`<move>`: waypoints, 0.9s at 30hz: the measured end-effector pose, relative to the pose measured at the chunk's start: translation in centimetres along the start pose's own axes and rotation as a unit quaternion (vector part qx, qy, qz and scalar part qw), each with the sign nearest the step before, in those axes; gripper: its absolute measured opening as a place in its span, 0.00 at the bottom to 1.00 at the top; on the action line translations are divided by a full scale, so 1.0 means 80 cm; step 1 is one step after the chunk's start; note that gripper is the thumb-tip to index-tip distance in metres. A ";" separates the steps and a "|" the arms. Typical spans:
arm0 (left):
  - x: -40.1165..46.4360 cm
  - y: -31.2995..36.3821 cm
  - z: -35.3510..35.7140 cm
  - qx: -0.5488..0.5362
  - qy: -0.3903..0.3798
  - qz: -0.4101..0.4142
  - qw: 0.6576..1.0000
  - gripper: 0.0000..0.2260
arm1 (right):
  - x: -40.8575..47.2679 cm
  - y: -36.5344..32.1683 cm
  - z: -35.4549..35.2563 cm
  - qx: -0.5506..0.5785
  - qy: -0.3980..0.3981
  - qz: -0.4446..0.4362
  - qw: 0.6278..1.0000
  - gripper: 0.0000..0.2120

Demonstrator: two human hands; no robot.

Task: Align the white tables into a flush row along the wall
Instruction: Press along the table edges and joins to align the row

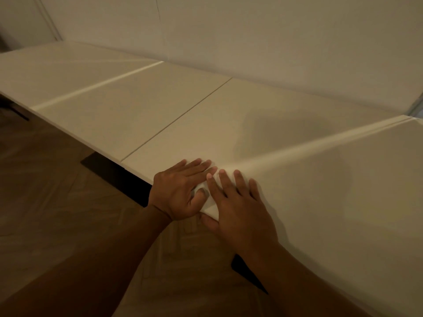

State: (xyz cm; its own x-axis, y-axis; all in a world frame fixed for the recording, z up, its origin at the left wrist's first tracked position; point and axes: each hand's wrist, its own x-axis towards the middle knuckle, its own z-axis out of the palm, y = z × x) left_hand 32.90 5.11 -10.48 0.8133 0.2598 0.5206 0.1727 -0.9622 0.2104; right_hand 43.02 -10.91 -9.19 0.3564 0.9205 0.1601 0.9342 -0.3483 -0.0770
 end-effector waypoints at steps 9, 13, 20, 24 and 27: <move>0.001 -0.005 0.003 0.006 0.000 -0.002 1.000 0.24 | 0.004 0.001 0.002 0.004 0.005 0.000 1.000 0.39; 0.000 -0.003 0.002 0.008 0.003 -0.011 1.000 0.24 | 0.004 0.000 0.004 0.005 -0.002 -0.003 1.000 0.38; -0.001 0.003 -0.002 -0.002 -0.012 -0.035 0.999 0.24 | -0.001 0.002 -0.001 0.022 -0.011 -0.001 1.000 0.39; 0.004 0.006 -0.005 -0.017 -0.007 -0.040 0.999 0.24 | -0.002 0.006 -0.011 0.038 -0.028 -0.005 0.999 0.39; 0.007 0.005 -0.007 -0.012 -0.027 -0.038 0.999 0.25 | 0.001 0.008 -0.024 0.089 -0.050 0.018 0.995 0.38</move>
State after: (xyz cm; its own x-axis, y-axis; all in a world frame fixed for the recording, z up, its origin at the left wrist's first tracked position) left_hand 33.09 4.94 -9.67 0.8266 0.3275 0.4577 0.2232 -0.9373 0.2676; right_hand 43.68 -11.37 -7.37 0.3772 0.9244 0.0559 0.9007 -0.3521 -0.2545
